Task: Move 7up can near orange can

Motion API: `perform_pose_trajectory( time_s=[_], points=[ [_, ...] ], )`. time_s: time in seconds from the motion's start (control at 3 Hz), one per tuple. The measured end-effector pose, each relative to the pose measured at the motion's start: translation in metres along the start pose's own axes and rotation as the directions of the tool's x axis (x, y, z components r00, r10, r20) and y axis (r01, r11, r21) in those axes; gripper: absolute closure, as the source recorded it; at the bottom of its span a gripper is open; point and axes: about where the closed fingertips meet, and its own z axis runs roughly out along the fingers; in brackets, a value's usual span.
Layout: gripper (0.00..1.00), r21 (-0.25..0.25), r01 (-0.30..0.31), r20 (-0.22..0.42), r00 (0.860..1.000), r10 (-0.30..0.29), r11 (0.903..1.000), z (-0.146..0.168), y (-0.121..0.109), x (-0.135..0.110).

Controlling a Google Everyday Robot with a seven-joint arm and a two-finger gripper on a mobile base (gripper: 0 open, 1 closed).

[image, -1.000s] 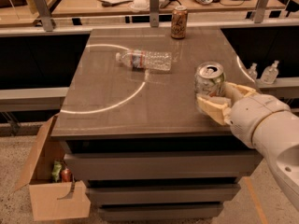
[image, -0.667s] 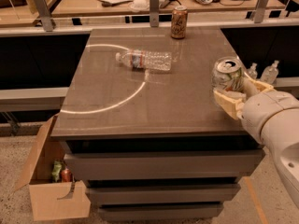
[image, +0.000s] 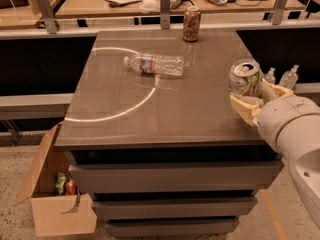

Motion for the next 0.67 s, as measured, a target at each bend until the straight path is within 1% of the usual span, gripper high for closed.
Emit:
perform_pose_trajectory(
  time_s=[0.33,0.67],
  points=[
    [1.00,0.045,-0.002,0.019,1.000,0.001,0.9990,0.019,-0.011,-0.006],
    [1.00,0.114,-0.031,0.031,0.999,0.028,0.9930,0.051,-0.035,0.000]
  ],
)
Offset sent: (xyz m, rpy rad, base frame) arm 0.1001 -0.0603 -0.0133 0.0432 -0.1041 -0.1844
